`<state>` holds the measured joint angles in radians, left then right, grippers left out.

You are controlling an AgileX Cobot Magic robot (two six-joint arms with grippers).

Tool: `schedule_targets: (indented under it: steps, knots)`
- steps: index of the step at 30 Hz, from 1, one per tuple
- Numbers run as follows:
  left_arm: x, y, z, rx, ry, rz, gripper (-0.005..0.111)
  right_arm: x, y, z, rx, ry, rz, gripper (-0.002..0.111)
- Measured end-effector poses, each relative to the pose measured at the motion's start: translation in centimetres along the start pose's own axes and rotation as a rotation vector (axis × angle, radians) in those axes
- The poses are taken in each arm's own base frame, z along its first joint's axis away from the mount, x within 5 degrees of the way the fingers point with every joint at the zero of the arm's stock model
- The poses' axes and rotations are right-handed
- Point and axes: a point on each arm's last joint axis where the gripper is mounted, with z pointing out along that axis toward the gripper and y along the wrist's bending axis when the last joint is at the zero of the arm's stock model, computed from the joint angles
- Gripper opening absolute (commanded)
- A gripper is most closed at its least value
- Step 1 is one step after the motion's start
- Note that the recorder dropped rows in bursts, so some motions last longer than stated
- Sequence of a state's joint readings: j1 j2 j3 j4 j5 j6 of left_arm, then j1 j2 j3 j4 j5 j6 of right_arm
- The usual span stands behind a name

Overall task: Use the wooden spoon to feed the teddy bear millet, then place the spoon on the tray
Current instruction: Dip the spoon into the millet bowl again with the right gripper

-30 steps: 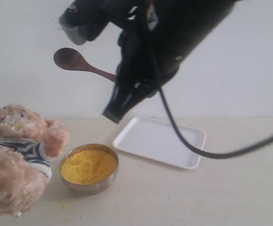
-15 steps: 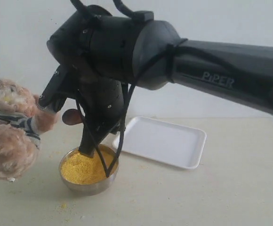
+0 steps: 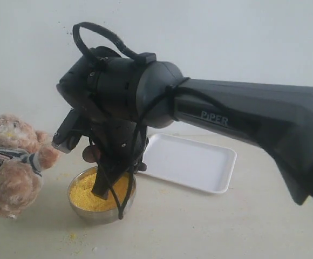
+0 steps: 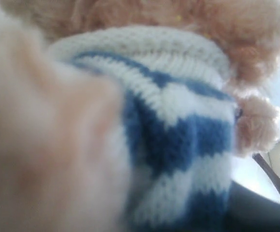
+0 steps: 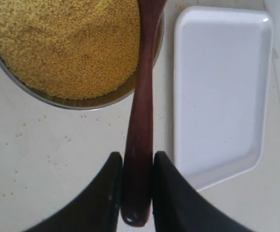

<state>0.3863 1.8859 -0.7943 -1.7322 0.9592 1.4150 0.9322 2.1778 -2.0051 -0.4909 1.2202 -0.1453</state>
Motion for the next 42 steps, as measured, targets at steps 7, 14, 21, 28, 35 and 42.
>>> schedule_targets:
  steps: [7,14,21,28,35,42]
  knots:
    - [-0.3,0.7,-0.3,0.008,-0.009,-0.009,0.004,0.1,1.0,1.1,-0.009,0.031,0.003,0.0]
    - [-0.5,0.9,-0.8,0.024,-0.024,0.022,0.004,1.4,2.3,3.1,-0.016,0.118,0.027,0.0]
    - [-0.5,0.6,-0.8,0.057,-0.021,0.03,0.004,1.7,3.2,3.7,-0.062,0.138,0.017,0.0]
    - [-0.5,0.4,-0.8,0.079,-0.019,0.033,0.004,1.7,3.8,3.6,-0.126,0.136,0.065,0.0]
    - [-0.4,0.3,-0.8,0.09,-0.017,0.033,0.004,1.5,3.7,3.3,-0.125,0.112,0.083,0.0]
    - [-0.3,0.1,-0.8,0.111,-0.005,0.039,0.004,1.5,3.1,2.2,-0.118,0.083,0.103,0.0]
